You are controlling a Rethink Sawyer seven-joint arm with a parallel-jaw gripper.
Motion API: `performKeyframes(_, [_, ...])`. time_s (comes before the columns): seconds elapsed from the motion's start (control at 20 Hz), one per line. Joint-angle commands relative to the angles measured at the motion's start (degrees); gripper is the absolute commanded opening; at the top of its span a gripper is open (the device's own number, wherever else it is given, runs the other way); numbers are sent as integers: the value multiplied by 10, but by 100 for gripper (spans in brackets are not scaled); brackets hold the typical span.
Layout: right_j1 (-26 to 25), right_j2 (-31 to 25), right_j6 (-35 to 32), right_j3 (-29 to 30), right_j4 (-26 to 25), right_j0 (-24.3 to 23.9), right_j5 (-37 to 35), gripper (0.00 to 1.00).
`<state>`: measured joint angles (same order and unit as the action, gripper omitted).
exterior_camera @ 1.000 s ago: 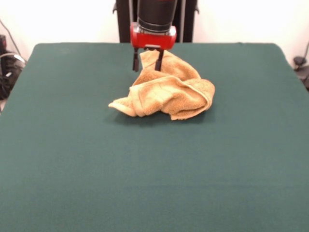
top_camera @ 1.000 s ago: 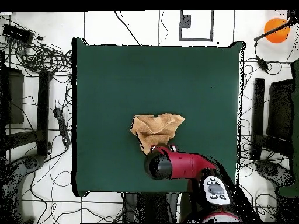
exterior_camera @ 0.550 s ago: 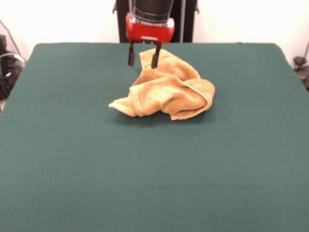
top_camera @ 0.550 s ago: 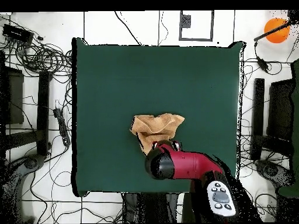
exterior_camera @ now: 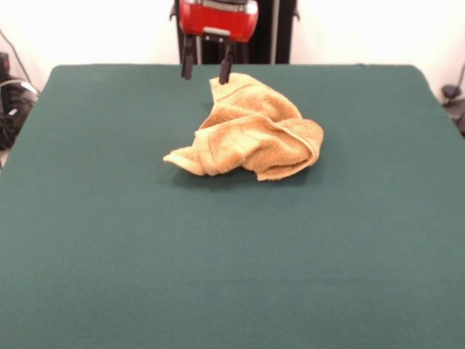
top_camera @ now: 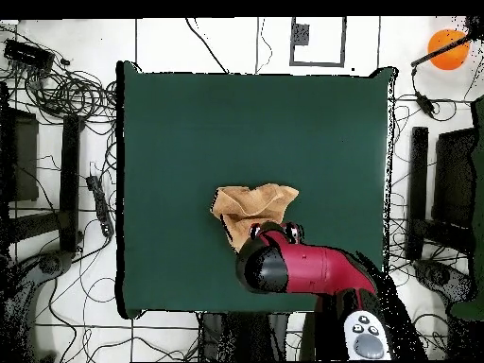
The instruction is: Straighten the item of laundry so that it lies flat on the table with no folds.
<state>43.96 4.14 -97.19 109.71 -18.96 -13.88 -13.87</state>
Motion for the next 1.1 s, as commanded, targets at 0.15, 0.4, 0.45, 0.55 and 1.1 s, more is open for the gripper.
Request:
performKeyframes(0.15, [2,-53,-53,24,22,0,-60,100])
performKeyframes(0.4, [-5,-50,-60,19,20,5,-51,100])
performKeyframes(0.45, [-8,-47,-63,17,19,9,-49,100])
performKeyframes(0.55, [-12,-45,-68,16,21,13,-46,100])
performKeyframes(1.1, [-25,-30,-94,4,35,45,-48,100])
